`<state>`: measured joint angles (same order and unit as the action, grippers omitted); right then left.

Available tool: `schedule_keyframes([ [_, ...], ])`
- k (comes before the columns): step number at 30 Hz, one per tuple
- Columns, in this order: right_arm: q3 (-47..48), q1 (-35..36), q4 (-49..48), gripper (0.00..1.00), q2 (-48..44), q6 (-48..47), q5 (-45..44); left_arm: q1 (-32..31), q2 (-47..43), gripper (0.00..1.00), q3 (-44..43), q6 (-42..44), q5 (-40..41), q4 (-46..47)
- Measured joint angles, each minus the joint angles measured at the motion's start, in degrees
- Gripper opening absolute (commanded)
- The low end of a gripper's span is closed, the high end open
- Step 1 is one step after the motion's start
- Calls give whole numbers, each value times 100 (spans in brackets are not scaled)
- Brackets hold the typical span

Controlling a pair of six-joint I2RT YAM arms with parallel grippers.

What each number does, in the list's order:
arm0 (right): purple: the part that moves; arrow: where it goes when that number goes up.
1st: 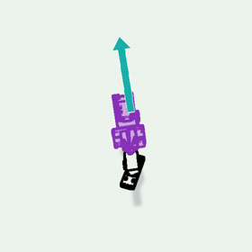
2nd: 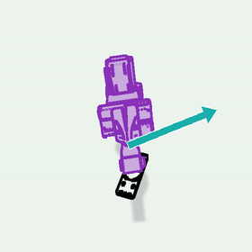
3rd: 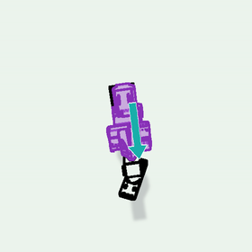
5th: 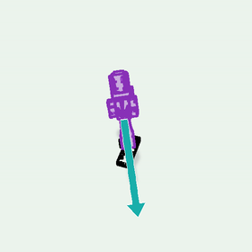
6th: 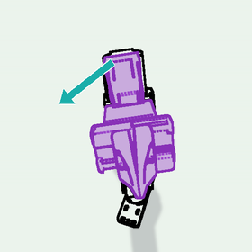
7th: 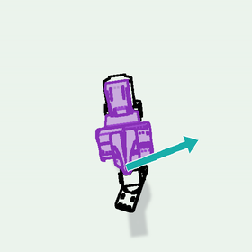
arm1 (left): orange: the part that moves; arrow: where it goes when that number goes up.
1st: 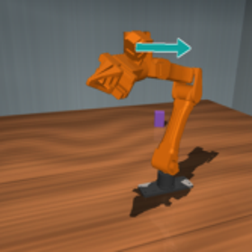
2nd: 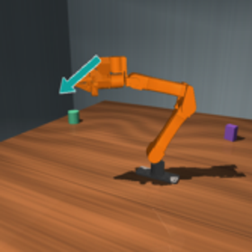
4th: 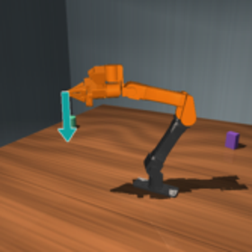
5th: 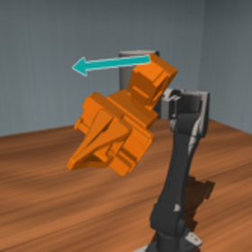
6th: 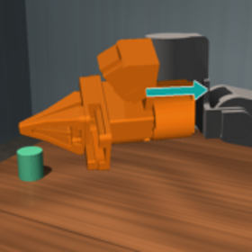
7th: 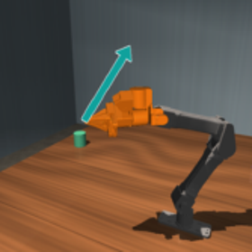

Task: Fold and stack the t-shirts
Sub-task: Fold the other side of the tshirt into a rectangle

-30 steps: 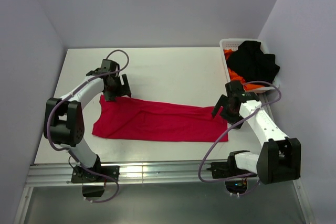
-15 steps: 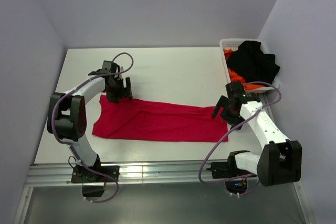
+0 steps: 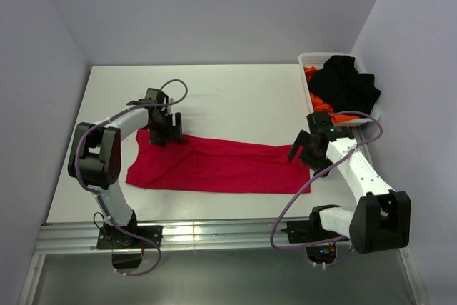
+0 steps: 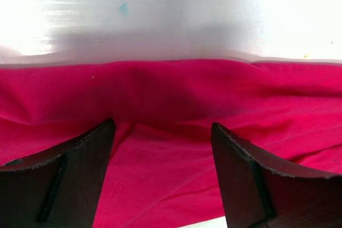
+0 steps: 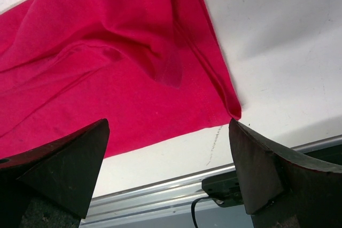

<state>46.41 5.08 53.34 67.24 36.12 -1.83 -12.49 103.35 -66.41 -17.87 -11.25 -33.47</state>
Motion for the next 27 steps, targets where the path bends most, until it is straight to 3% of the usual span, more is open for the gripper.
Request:
schedule_keyframes([
  [13,-7,0,-13,100,-2,0,39,-127,-22,62,0,-52,232,-24],
  [25,-81,0,-20,100,-2,0,39,-201,-669,44,175,-262,413,-151],
  [27,-81,0,-20,100,-2,0,39,-225,-715,45,221,-282,428,-149],
])
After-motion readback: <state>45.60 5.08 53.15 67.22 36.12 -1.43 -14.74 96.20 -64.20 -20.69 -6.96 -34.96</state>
